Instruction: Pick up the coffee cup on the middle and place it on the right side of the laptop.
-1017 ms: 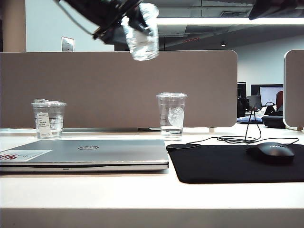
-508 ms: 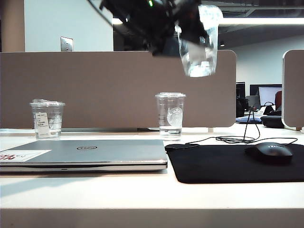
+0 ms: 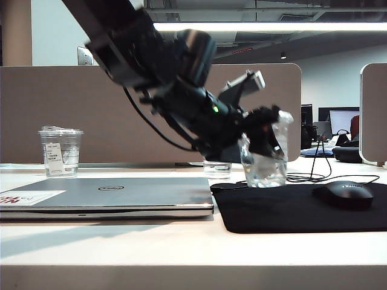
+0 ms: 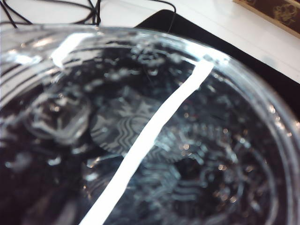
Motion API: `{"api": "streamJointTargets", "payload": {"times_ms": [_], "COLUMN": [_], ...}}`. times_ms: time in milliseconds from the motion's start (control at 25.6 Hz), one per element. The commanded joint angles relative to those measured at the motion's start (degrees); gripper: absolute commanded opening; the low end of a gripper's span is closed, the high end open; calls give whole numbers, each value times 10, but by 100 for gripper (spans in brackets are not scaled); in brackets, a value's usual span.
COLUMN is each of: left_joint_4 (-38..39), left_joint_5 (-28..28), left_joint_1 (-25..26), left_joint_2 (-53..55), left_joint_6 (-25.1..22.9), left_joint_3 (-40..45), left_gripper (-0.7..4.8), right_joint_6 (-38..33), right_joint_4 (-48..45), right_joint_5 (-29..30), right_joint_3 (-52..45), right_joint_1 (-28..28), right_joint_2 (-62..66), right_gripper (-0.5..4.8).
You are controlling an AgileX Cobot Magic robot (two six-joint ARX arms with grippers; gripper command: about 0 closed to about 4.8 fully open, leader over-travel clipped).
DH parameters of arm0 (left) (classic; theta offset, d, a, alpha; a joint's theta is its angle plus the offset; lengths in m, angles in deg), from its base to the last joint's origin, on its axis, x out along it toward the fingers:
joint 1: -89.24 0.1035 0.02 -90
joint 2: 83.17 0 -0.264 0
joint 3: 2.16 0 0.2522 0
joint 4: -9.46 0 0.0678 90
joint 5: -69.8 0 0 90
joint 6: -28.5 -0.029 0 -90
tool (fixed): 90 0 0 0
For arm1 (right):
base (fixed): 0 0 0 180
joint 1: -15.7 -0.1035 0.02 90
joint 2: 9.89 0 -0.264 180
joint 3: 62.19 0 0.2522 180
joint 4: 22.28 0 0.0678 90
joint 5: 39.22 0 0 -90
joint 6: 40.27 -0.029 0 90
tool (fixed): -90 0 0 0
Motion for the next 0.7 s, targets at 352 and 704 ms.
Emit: {"api": "streamJointTargets", "payload": {"times_ms": [352,704], "left_joint_4": [-47,-4], "left_joint_5": [22,26], "left_joint_1": [-15,-18], "left_joint_2": [30,27], "left_joint_6": [15,16], "left_joint_3": [-4,-4], "left_gripper": [475,479], "right_joint_6": [0,0], "right_joint_4": [-8,-7], "right_joint_5": [-3,-3], "right_joint_3": [3,3], "right_joint_1": [-1,-5], "right_joint_2": [-3,-3], "right_gripper": [-5,-5]}}
